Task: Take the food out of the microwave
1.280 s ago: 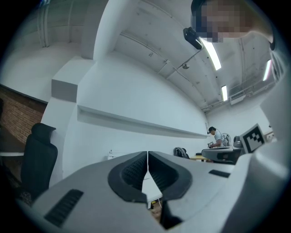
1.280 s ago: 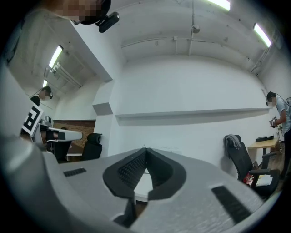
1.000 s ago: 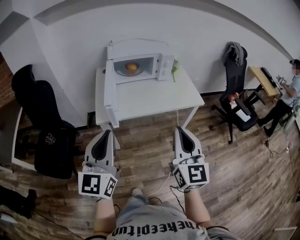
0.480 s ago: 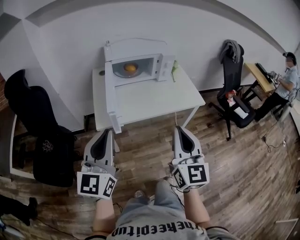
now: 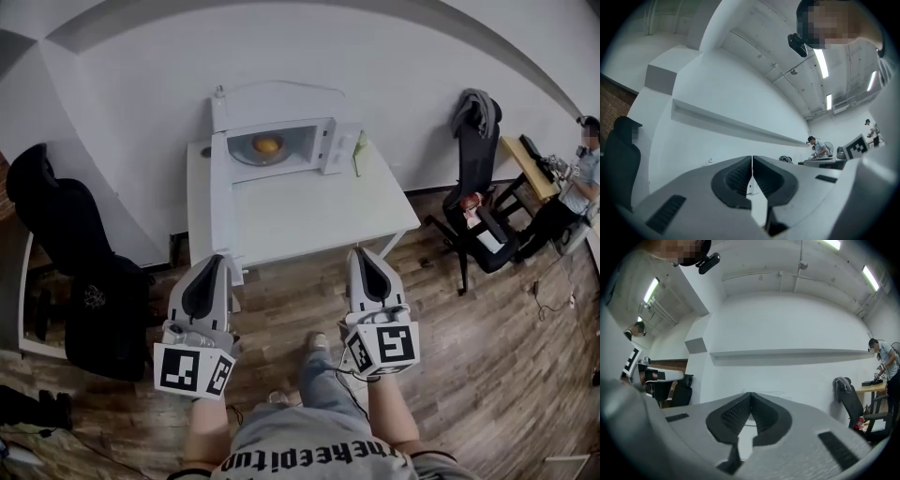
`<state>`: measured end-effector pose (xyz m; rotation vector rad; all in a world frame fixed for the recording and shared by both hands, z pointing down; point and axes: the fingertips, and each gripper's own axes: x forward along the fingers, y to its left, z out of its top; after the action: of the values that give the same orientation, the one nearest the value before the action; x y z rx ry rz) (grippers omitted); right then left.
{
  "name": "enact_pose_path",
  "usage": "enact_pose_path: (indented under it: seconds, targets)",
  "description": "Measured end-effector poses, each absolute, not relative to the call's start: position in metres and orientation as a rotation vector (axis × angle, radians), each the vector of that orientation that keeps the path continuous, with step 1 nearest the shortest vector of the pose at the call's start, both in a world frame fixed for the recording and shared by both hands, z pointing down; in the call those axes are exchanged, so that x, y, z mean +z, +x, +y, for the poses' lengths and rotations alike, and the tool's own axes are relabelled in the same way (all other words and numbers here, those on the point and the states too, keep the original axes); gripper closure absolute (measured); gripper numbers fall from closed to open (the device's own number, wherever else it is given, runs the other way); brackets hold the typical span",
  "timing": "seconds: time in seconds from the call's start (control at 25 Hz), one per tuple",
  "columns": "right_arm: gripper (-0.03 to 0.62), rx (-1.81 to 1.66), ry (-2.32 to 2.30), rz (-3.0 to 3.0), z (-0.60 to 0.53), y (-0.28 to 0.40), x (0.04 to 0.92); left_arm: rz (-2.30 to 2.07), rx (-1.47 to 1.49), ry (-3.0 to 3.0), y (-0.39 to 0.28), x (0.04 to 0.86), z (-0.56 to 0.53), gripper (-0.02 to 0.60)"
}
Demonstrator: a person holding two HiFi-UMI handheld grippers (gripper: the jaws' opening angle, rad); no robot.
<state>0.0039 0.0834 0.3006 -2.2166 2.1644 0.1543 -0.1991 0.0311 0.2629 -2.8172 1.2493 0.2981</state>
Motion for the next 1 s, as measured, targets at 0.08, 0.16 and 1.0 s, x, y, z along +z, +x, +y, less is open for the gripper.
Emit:
enact_pose_path:
  seconds: [0.08, 0.16, 1.0]
  targets:
    - [0.589, 0.159, -2.201, 2.178, 0.066, 0.014, 0.299, 1.251, 0.3, -2.805, -0.187, 0.26, 0.017, 0.572]
    - [0.589, 0.161, -2.18, 2.196, 0.048, 0.024, 0.299, 1.264, 0.301, -2.791, -0.175, 0.257, 0.003, 0.572]
    - [0.589, 0.154, -1.915, 2.424, -0.1, 0.128, 0.295, 1.477, 0.277, -2.664, -0.05, 0.255, -0.107, 0.572]
